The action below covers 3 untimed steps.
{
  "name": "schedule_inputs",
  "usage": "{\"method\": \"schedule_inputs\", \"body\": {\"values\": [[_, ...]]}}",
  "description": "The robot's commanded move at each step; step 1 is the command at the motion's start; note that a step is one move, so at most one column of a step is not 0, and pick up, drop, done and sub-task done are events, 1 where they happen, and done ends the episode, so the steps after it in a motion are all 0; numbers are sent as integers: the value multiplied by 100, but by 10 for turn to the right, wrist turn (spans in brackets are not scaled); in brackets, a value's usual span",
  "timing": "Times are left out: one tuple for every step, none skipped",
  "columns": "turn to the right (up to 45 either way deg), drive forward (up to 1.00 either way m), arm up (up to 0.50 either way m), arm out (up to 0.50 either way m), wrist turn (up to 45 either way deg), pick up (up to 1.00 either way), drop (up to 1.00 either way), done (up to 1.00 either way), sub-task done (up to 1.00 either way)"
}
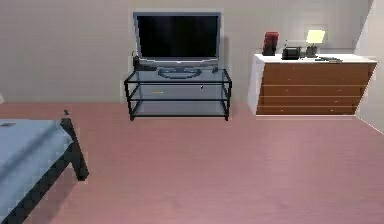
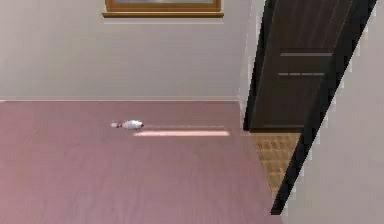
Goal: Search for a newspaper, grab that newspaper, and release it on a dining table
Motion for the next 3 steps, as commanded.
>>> {"method": "schedule_inputs", "body": {"values": [[450,0,0,0,0,0,0,0,0],[450,0,0,0,0,0,0,0,0],[0,100,0,0,0,0,0,0,0]]}}
